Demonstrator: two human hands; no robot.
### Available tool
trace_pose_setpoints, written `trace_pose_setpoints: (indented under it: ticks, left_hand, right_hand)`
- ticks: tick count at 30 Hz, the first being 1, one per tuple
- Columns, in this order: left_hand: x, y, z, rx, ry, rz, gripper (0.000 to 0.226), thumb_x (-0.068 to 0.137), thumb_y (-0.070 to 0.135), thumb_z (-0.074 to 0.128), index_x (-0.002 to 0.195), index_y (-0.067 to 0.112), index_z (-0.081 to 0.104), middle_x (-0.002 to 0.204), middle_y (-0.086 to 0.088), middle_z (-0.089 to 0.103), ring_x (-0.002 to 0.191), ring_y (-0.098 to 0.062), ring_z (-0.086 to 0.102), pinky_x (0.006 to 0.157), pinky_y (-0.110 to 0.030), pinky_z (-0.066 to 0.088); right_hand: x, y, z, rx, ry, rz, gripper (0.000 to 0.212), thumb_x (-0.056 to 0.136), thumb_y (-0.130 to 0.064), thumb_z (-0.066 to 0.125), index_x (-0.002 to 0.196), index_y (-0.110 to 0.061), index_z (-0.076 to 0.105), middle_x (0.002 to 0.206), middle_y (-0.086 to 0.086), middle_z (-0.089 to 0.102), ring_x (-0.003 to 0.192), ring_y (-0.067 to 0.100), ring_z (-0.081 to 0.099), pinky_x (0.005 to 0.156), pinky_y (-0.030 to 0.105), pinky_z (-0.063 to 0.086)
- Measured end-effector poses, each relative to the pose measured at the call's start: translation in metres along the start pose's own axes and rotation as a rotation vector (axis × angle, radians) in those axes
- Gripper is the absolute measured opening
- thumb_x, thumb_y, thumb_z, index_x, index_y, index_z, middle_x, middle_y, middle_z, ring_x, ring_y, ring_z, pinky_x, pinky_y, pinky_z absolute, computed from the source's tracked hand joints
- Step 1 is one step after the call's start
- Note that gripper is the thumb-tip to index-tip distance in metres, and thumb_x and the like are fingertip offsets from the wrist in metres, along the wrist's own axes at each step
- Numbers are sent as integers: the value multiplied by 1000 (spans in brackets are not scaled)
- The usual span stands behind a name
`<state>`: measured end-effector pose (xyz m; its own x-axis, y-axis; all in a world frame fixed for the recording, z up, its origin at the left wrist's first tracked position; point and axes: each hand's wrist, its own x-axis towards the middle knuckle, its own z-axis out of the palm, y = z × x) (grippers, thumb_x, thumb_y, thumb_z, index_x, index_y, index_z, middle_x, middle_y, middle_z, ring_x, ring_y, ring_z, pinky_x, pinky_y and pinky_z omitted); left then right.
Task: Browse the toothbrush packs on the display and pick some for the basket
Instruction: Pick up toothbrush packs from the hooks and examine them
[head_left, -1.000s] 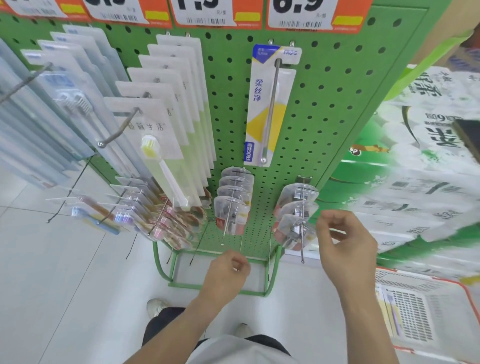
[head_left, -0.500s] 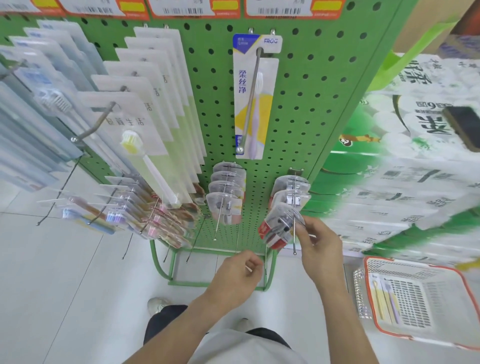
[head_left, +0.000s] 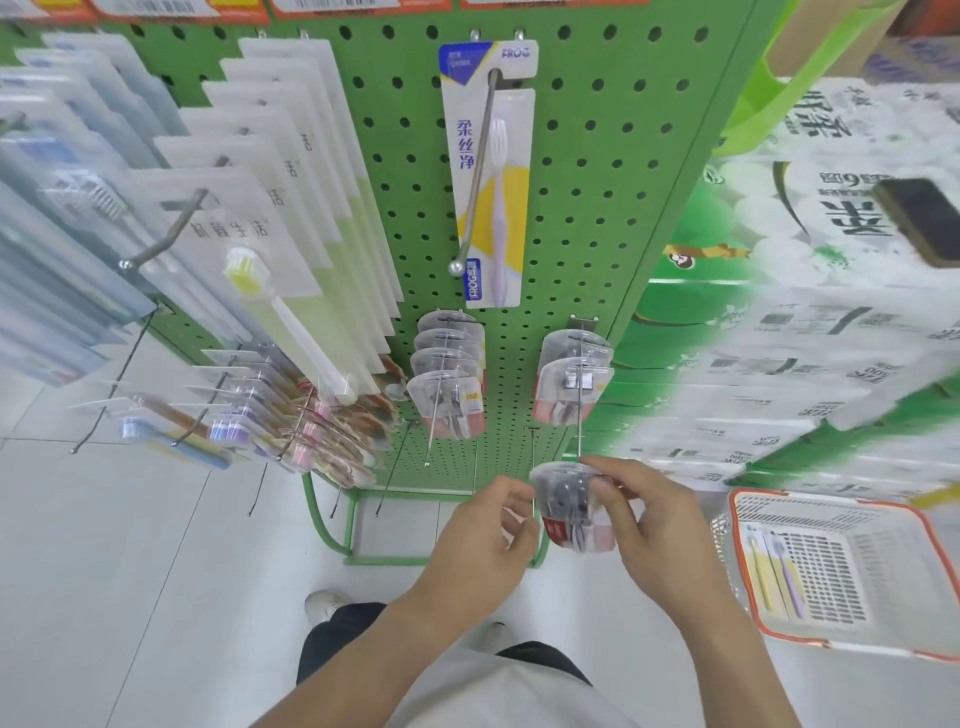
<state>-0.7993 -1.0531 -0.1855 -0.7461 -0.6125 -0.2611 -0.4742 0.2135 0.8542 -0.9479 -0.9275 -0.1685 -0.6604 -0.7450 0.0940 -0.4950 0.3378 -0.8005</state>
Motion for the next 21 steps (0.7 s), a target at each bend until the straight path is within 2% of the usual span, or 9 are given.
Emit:
trace_pose_setpoints:
  ticks: [2,5,7,11,15,17,21]
  left_hand:
    - [-1,-2,2,94,7,37,23,95,26,62,116,31,54,106,16,62,91,-2,60,85,-31,52]
    - [-4,-4,2,167,21,35,40,94,32,64,130,30,46,118,20,58,101,1,57,90,-28,50]
    - [-6,-4,0,151,9,56,41,95,33,64,132,30,48,122,19,59,107,4,57,94,-27,50]
    - [-16,1,-9,-97,-57,89,29,99,22,62,127,30,62,115,13,72,105,-6,68,95,-34,55]
    - [-29,3,-16,-285,2,54,31,97,5,62,123,22,65,112,5,76,102,-18,73,93,-44,57]
    - [-33,2,-19,-351,40,33,29,95,5,64,121,19,66,110,2,77,102,-21,73,93,-50,57]
    - [-41,3,-26,-453,126,-6,24,91,9,71,114,11,69,104,-4,78,96,-28,75,90,-53,58]
  right_hand:
    - [-7,-2,0,-8,0,5,23,96,-16,67,112,-32,74,99,-24,71,91,-7,65,77,5,45]
    - [-14,-12,-6,31,-18,8,32,95,-16,68,103,-47,67,91,-30,71,87,-4,67,69,5,43]
    - [-18,-20,-8,67,-39,13,36,94,-17,69,98,-52,64,92,-34,70,85,-1,68,67,5,44]
    - [-21,-30,-7,203,-44,37,29,94,-16,69,98,-45,70,89,-27,74,82,5,70,76,9,49]
    - [-23,-43,-4,316,-18,75,14,87,-36,66,99,-38,73,87,-20,76,78,8,70,69,14,51]
    - [-23,-48,-3,292,-39,75,13,86,-42,64,96,-41,71,85,-22,75,77,4,70,64,13,50]
    - [-24,-54,-1,265,-121,40,11,91,-35,63,101,-38,69,86,-26,74,82,0,71,71,8,49]
